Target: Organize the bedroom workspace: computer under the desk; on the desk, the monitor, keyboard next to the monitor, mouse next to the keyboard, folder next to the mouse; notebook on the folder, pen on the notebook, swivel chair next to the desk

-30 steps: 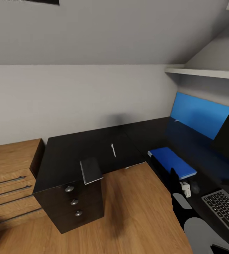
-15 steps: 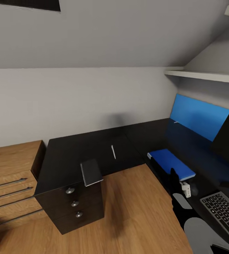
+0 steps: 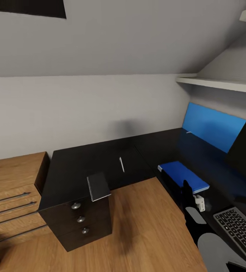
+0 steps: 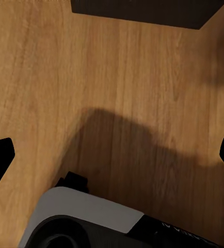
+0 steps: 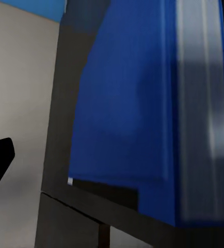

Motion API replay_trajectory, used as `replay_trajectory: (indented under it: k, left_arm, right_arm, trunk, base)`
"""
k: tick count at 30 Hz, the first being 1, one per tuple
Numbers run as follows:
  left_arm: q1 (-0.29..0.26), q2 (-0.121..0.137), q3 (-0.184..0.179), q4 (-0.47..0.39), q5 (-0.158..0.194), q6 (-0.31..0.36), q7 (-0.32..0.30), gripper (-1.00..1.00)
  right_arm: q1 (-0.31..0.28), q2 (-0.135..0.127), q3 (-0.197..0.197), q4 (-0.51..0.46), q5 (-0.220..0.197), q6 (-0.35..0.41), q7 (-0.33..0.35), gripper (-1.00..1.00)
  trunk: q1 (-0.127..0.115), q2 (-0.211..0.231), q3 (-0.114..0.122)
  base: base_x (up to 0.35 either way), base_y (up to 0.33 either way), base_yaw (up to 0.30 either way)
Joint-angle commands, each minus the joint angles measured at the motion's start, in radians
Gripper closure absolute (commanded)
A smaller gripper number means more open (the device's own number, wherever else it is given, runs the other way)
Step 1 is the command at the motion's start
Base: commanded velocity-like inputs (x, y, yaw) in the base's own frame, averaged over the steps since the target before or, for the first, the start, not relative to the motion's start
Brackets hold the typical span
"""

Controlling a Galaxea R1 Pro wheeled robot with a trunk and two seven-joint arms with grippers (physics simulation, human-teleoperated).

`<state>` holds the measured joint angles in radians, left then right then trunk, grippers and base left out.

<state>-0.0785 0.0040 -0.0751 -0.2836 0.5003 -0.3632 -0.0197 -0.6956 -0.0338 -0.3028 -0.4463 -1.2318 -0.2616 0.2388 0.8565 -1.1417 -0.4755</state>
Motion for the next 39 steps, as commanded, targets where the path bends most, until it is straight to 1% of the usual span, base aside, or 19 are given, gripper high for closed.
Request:
replay_trajectory:
  k: [1, 12, 20, 39]
  left_arm:
    - [-0.001, 0.001, -0.008, 0.001, 0.01, -0.005, -0.002, -1.0]
    - [-0.001, 0.001, -0.007, 0.001, 0.009, -0.006, -0.002, -1.0]
    - [-0.001, 0.001, -0.007, 0.001, 0.009, -0.006, -0.002, -1.0]
    - [-0.001, 0.001, -0.006, 0.001, 0.009, -0.006, -0.002, -1.0]
  right_arm:
    - [-0.001, 0.0, -0.001, 0.001, -0.011, -0.001, 0.008, -1.0]
    - [-0.001, 0.0, 0.0, 0.001, -0.01, -0.001, 0.008, -1.0]
    - [-0.001, 0.0, 0.001, 0.001, -0.01, -0.001, 0.008, -1.0]
    - [-0.001, 0.0, 0.002, 0.001, -0.009, 0.001, 0.008, -1.0]
  trunk:
    - [0.0, 0.0, -0.001]
    - [0.0, 0.0, -0.001]
    - [0.0, 0.0, -0.001]
    - [0.0, 0.0, -0.001]
  base:
    - [0.0, 0.0, 0.0]
    - [-0.008, 0.0, 0.0]
    - [-0.151, 0.0, 0.0]
    - [-0.005, 0.0, 0.0]
